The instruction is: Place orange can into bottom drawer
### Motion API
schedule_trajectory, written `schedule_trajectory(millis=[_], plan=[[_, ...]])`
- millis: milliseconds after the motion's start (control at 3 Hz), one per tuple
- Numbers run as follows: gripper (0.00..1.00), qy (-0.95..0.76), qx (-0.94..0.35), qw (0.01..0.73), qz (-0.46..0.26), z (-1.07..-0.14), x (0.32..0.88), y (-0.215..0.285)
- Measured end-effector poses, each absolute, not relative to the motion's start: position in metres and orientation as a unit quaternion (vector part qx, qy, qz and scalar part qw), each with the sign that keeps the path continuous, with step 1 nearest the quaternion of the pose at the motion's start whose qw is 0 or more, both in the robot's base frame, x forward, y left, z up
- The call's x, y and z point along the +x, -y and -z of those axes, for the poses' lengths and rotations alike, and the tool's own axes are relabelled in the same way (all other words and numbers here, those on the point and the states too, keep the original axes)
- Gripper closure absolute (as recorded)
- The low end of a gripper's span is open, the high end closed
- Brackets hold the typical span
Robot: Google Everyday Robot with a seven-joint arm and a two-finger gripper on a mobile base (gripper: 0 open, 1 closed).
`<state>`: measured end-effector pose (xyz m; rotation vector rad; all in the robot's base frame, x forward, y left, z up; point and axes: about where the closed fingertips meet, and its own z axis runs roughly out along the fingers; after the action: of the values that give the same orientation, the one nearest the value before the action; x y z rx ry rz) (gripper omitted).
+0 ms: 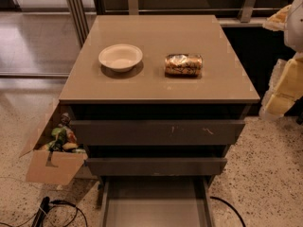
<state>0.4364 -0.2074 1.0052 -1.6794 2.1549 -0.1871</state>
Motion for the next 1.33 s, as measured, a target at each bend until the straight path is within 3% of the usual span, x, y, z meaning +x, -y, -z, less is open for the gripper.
schedule_trajectory(millis=[667, 1333], plan=[[0.0, -0.762, -0.61, 0.204, 0.077, -1.01, 0.447, 0.201], [0.0, -0.717, -0.648, 0.25, 0.055, -1.015, 0.509, 0.184]])
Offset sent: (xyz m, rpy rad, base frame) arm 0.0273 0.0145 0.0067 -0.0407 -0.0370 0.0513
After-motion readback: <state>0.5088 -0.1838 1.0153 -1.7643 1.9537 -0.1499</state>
